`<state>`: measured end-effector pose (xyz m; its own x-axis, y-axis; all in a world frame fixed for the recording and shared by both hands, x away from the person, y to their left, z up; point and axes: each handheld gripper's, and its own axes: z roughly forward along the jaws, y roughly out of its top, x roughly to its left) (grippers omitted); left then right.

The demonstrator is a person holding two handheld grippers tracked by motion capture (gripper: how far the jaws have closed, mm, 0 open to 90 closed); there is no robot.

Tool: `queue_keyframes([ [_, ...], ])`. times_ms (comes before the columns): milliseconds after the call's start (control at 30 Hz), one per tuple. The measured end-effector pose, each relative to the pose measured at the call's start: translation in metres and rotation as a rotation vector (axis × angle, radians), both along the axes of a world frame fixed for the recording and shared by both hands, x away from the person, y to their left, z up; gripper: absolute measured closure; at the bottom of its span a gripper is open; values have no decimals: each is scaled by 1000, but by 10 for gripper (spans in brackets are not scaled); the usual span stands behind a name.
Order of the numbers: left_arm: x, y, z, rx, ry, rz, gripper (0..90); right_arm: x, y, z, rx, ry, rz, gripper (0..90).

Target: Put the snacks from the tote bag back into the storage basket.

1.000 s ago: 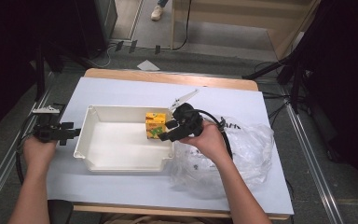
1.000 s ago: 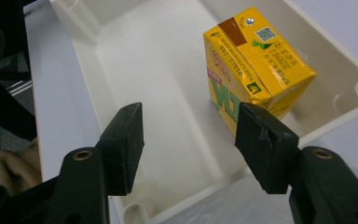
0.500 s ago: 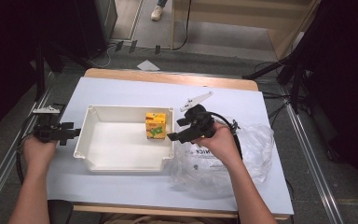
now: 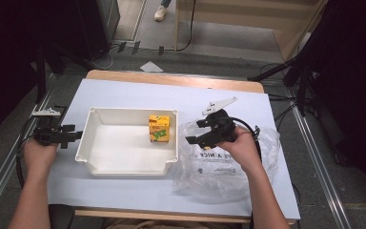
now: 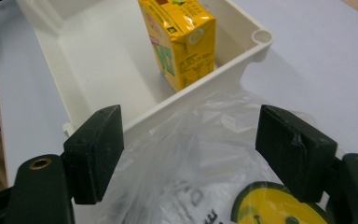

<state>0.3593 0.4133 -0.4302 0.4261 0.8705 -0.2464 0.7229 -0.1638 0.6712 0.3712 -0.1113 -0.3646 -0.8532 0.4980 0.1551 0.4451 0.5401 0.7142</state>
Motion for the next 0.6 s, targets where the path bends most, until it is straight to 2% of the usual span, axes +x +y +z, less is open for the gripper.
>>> queue_keyframes([
  [67, 0, 1, 1, 0, -3, -1, 242, 0, -7, 0, 5, 0, -10, 240],
  [300, -1, 2, 1, -6, -6, -1, 243, -3, -25, 0, -10, -14, 8, 207],
  [600, 0, 1, 1, -4, -5, -4, 242, 8, -59, -7, 14, -8, -69, 208],
])
